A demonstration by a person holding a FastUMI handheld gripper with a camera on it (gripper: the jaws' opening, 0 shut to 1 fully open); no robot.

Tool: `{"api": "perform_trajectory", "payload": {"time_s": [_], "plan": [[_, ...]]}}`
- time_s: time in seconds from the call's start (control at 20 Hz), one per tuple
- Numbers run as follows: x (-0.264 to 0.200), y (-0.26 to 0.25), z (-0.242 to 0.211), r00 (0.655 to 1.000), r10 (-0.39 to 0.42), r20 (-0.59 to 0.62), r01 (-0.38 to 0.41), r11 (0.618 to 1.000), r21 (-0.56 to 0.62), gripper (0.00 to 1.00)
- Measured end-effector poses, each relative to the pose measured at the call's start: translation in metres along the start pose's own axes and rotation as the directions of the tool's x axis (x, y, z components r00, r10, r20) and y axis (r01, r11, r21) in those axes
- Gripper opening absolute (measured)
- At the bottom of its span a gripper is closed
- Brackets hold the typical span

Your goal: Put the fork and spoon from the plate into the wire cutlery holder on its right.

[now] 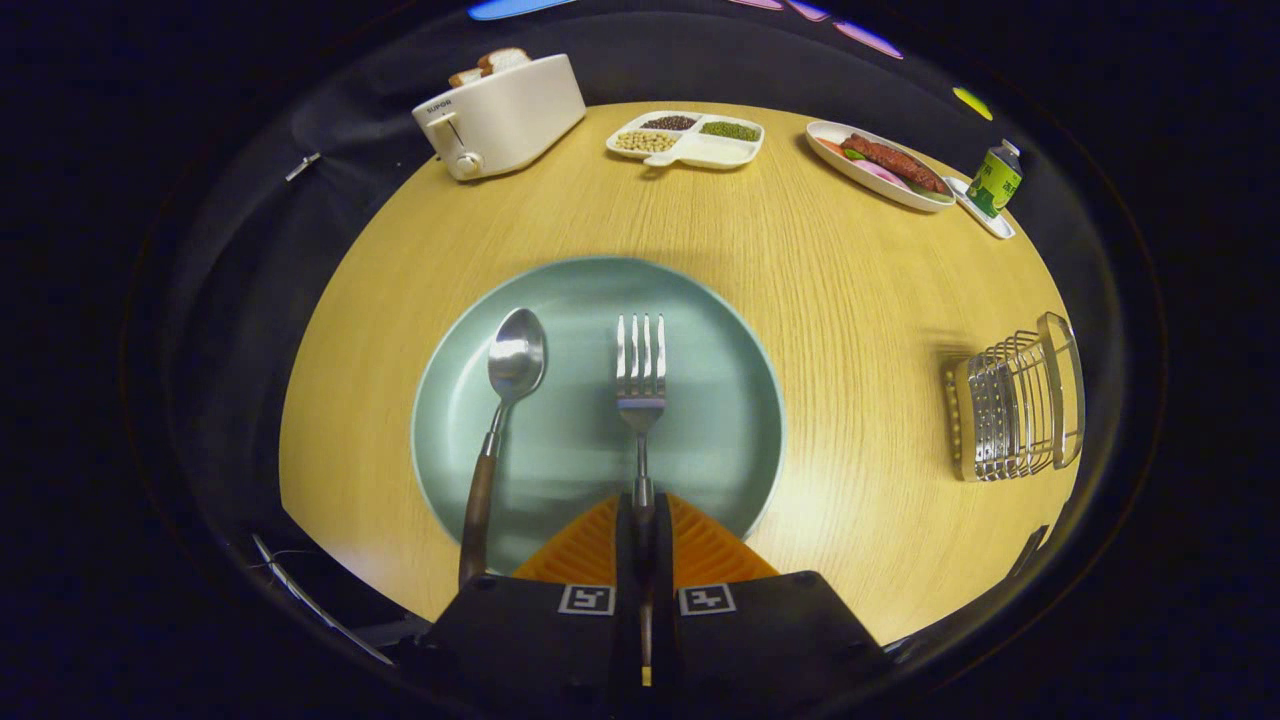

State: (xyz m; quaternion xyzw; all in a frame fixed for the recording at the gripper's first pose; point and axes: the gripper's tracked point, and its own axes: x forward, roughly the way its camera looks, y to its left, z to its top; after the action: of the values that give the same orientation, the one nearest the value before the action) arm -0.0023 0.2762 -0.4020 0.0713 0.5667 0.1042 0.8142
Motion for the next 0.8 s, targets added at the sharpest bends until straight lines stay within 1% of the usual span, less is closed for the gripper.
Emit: {"api": "perform_trajectory", "payload": {"time_s": [0.1,0.2,0.35,0.5,0.6,0.7,0.8], "plan": [[-0.025,-0.001,0.016,0.998,0.053,0.046,-0.053,0.999,0.006,0.09],[-0.059,-0.016,0.033,0.993,0.085,0.087,-0.082,0.996,-0.036,0.09],[-0.114,-0.072,0.058,0.992,0.059,0.114,-0.045,0.992,-0.116,0.09],[-0.154,-0.135,0.073,0.997,0.009,0.08,0.003,0.989,-0.151,0.09],[-0.171,-0.177,0.074,0.999,-0.043,0.017,0.046,0.98,-0.194,0.09],[-0.179,-0.206,0.06,0.992,-0.077,-0.101,0.048,0.964,-0.262,0.08],[-0.183,-0.228,0.041,0.963,-0.115,-0.245,0.033,0.948,-0.317,0.08]]}}
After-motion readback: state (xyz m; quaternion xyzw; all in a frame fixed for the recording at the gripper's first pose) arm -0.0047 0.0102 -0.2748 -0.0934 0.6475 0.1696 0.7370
